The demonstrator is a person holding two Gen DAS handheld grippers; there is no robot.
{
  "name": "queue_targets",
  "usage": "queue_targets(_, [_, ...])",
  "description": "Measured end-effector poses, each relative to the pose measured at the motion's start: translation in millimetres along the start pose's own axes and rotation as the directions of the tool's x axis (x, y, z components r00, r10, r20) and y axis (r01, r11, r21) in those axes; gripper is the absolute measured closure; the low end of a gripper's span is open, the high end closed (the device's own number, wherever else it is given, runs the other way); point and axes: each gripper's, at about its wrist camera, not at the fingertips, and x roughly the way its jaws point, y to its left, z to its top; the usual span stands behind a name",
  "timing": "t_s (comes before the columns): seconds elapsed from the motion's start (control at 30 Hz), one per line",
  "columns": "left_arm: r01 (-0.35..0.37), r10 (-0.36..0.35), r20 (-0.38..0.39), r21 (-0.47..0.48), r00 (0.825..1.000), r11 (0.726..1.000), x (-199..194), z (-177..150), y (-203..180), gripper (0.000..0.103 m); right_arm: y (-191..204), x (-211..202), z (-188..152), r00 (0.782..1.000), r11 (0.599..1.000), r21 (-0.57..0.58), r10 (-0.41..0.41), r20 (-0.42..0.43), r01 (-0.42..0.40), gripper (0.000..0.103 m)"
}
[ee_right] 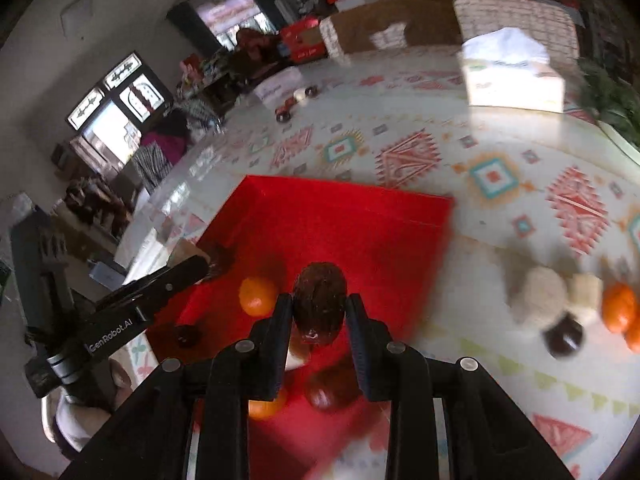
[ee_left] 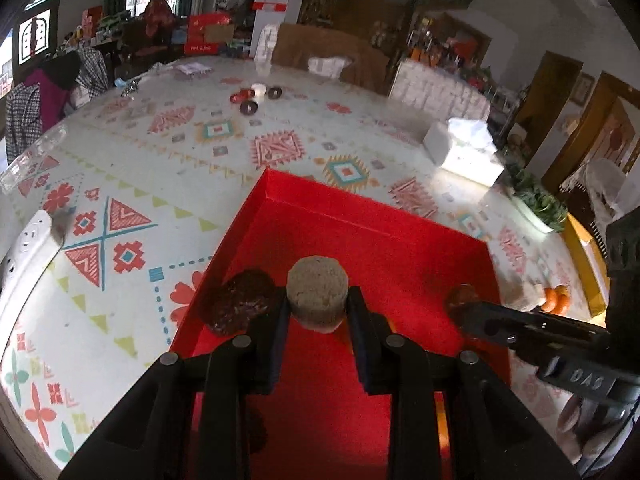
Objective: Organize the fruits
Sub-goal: 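Carry the date over the red box with the right tool while the left tool holds the yam, then open the left tool to drop the yam chunk while the right tool drops the date into the box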
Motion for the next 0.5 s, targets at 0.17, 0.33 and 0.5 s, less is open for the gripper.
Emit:
queue_targets(0.17, [-0.002, 0.001, -0.022, -0.019, 1.0, 1.0, 7.8, -0.9, 7.0, 0.075, 4.6, 28.1, 5.0, 0.999, 1.0, -0.001, -0.01, -0.03, 0.01, 0.073])
queue_targets(0.33, [0.016, -0.017, -0.016, -0.038, 1.0, 0.999, 2.5, -1.5, 12.1, 0.067, 7.2, 32.9, 10.3, 1.0, 0.999, -0.017, -0.028, -0.011, 0.028, 0.071])
queue_targets(0.5, [0.026, -0.025, 0.024, -0.038, 0.999, 0.999, -14.8, -3.1, 9.2, 0.054, 7.3, 26.6, 8.4, 1.0, 1.0, -0.006, -0.015, 0.011, 0.015, 0.071])
